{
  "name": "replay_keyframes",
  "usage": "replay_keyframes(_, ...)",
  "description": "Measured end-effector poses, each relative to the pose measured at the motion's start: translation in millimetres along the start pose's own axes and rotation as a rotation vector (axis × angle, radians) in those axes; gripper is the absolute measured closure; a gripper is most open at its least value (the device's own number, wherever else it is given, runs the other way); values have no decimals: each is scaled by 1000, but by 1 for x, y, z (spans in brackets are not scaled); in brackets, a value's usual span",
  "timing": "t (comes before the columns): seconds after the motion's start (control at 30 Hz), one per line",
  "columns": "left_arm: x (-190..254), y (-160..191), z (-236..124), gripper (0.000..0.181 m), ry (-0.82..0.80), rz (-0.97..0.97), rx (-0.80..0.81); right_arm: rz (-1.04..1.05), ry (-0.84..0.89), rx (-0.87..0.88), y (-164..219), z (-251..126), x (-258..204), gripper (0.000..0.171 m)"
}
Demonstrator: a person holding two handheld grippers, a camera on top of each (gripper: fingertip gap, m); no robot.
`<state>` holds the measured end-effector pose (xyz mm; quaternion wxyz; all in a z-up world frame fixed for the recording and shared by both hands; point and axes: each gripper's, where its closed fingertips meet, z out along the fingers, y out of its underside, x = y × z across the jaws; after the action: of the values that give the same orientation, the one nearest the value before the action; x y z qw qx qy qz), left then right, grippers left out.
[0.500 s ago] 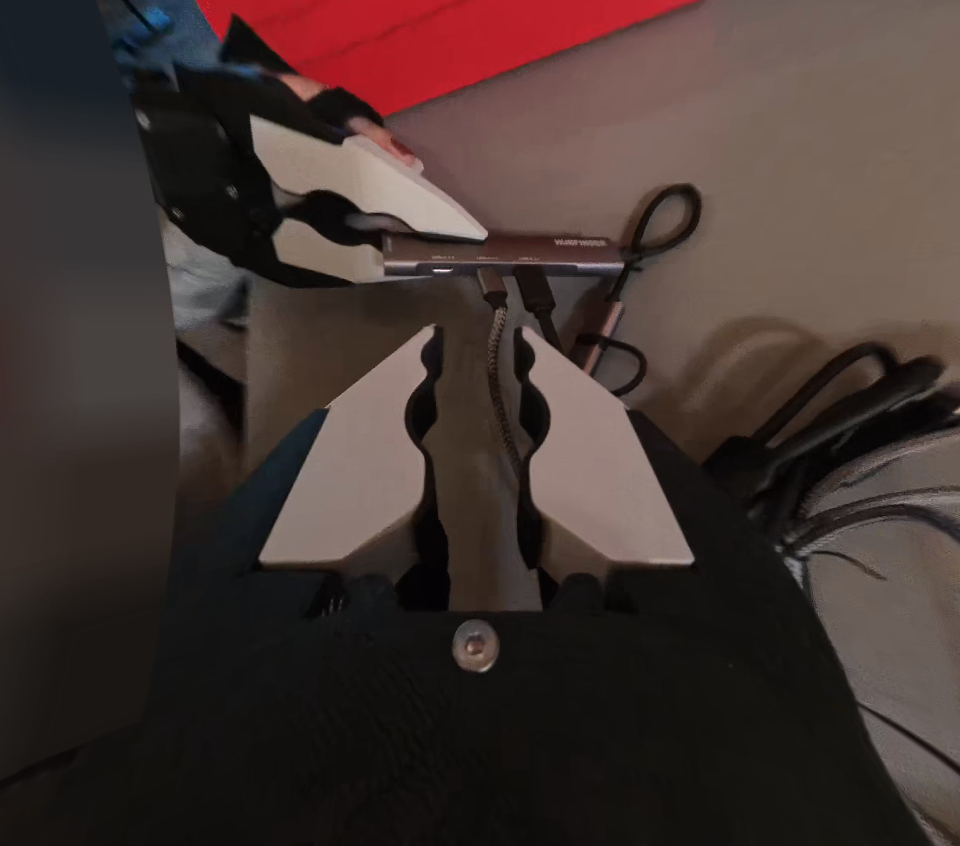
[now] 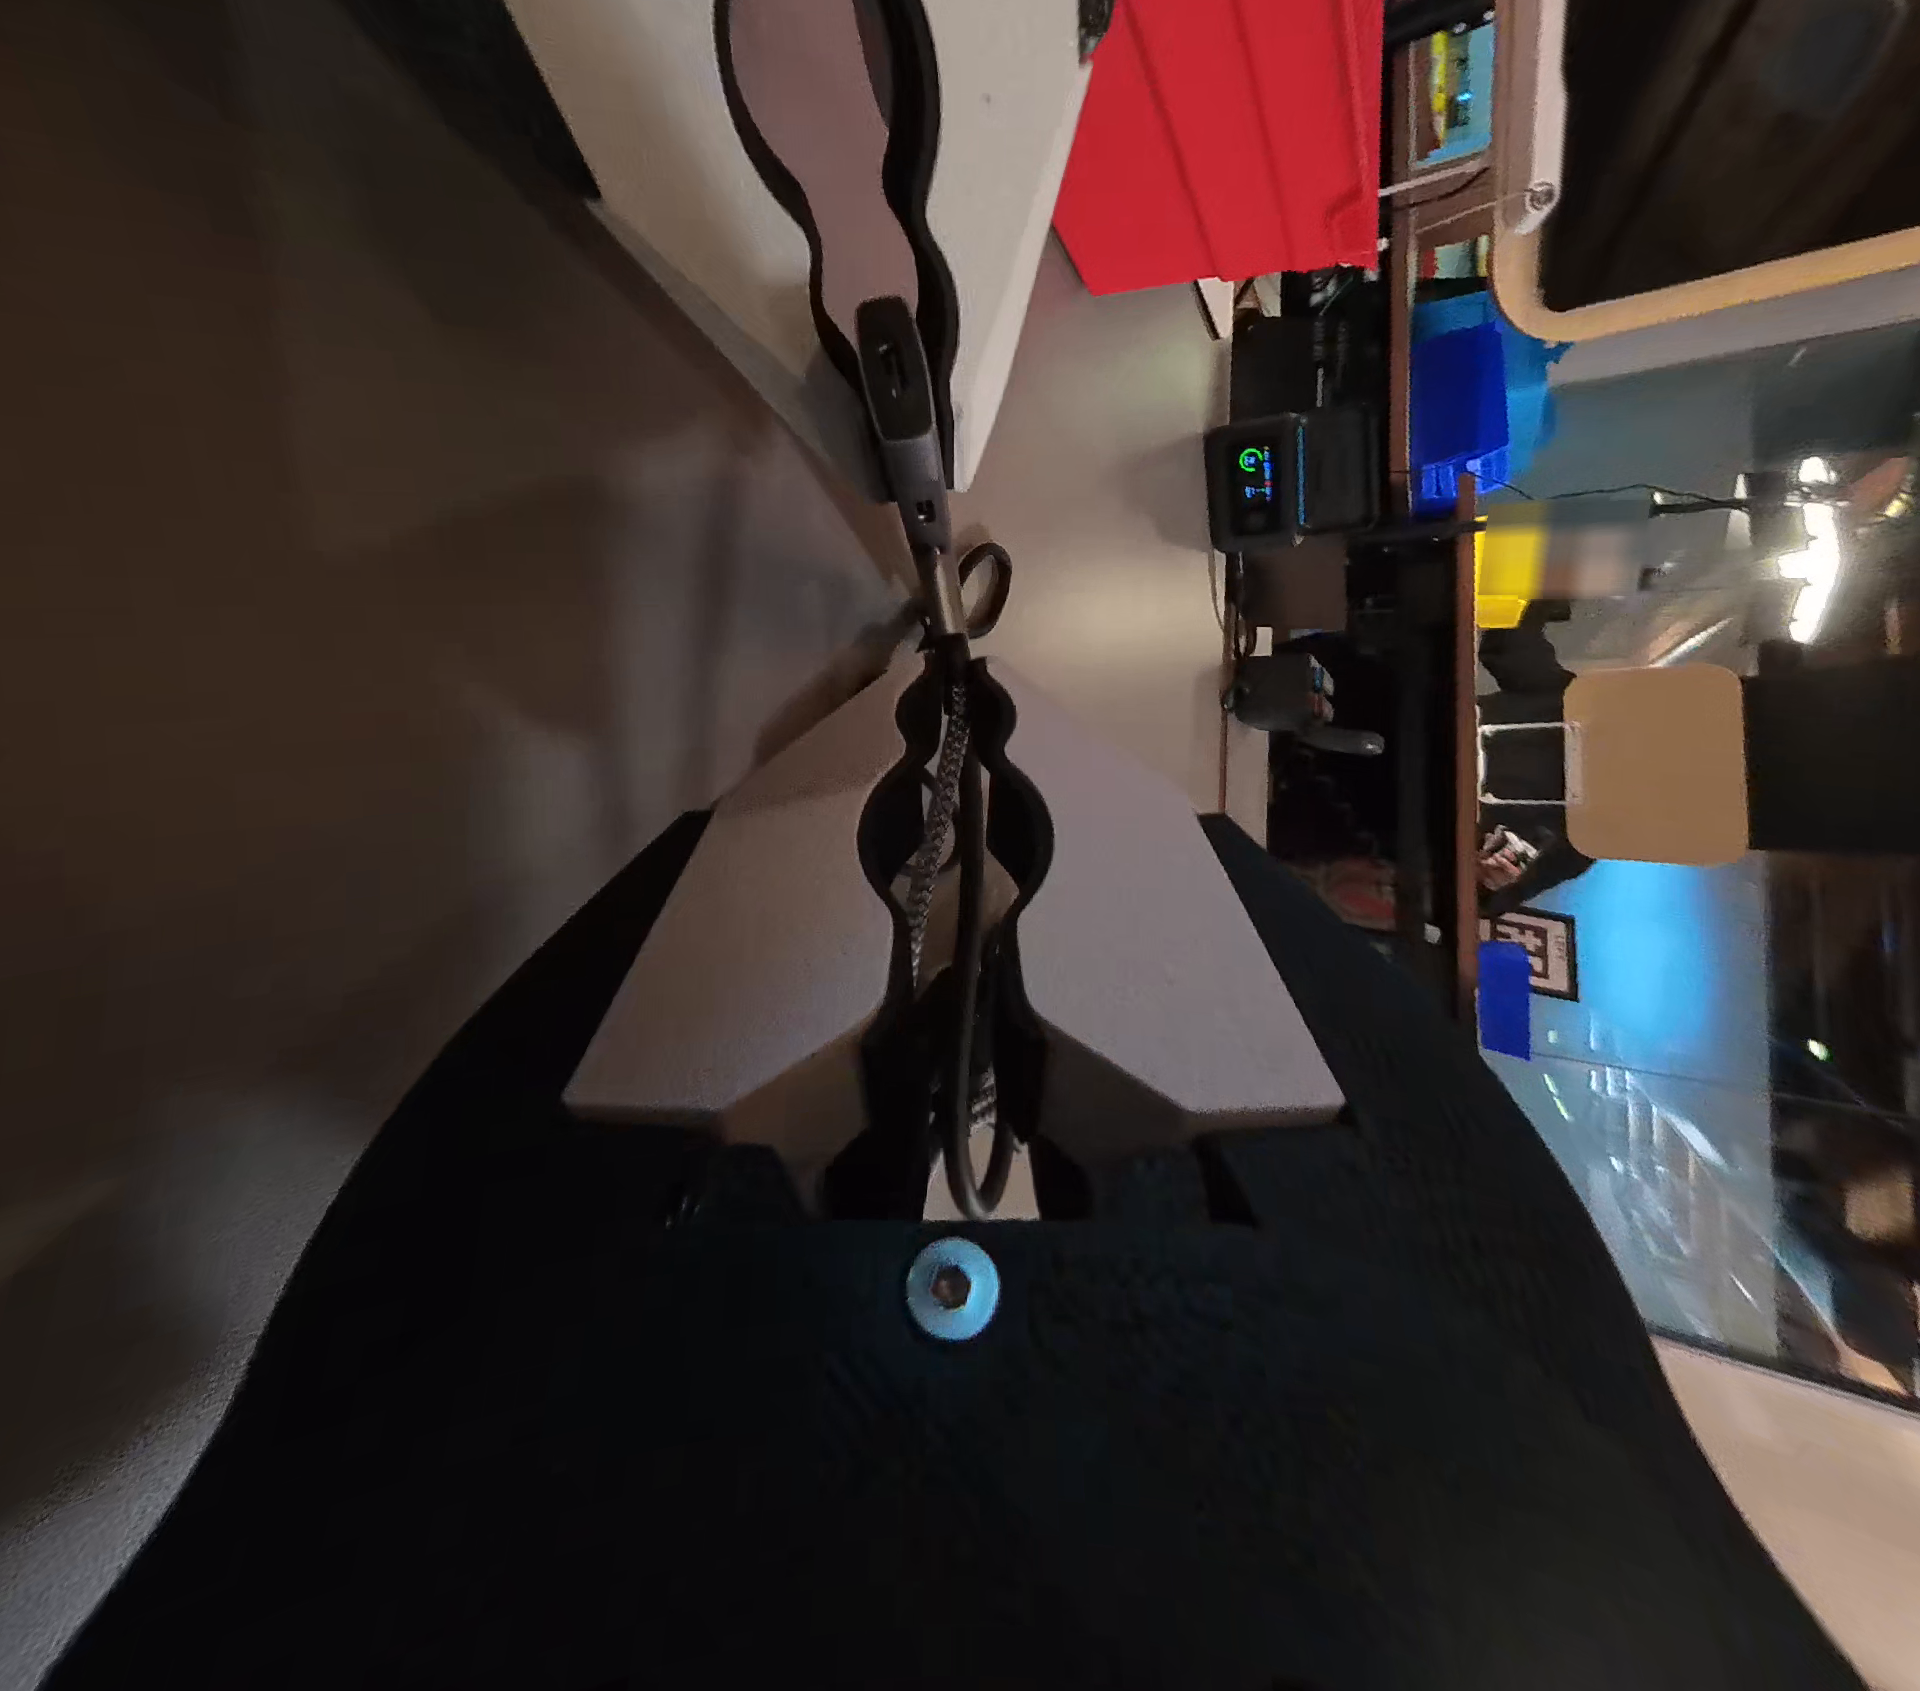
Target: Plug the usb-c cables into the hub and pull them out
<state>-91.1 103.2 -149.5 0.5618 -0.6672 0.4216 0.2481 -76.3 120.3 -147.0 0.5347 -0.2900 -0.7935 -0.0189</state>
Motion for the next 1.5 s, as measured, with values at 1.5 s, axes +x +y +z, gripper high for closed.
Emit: replay_keyframes(1.5,-32,-31,-24,181,-208,-68,218,693,632,263,91,-249,400,165)
